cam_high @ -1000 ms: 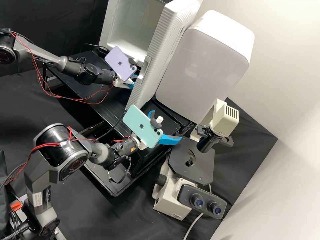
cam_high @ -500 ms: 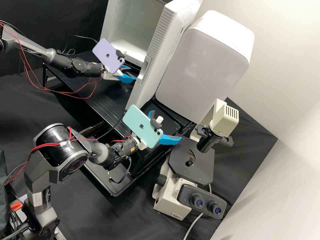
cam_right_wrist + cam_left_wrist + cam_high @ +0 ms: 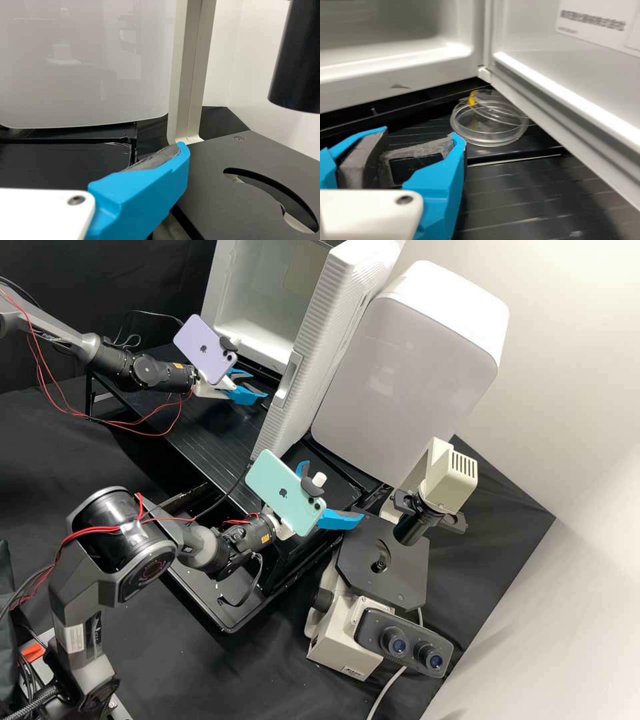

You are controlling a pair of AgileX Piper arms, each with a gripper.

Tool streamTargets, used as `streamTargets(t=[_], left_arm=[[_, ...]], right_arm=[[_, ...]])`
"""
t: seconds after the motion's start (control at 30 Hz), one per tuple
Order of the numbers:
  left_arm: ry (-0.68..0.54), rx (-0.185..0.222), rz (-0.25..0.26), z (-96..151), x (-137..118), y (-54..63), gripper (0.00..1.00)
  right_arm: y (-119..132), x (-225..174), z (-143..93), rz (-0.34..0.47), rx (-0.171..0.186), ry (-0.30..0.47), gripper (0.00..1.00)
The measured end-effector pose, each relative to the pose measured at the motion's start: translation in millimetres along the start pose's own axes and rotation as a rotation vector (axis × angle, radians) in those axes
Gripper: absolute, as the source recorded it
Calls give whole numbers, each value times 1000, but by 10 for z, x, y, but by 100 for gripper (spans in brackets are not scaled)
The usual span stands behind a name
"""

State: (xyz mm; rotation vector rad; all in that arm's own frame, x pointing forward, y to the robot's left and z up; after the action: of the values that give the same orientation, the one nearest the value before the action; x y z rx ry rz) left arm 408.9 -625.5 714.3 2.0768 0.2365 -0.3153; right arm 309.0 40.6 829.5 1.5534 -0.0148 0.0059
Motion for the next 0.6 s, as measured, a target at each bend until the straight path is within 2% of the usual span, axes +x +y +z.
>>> streamTargets(t=[0.2, 0.4, 0.5, 0.6], left_arm=[[-32, 24, -32, 63, 58, -110, 100], [-35, 36, -32, 68, 60, -123, 100], [-8, 54, -14, 42, 40, -186, 100], [19, 126, 36, 11, -31, -236, 100]], right_arm=[[0, 0, 0, 0, 0, 0, 100], [0, 0, 0, 0, 0, 0, 100], [0, 0, 0, 0, 0, 0, 100], [0, 0, 0, 0, 0, 0, 100]])
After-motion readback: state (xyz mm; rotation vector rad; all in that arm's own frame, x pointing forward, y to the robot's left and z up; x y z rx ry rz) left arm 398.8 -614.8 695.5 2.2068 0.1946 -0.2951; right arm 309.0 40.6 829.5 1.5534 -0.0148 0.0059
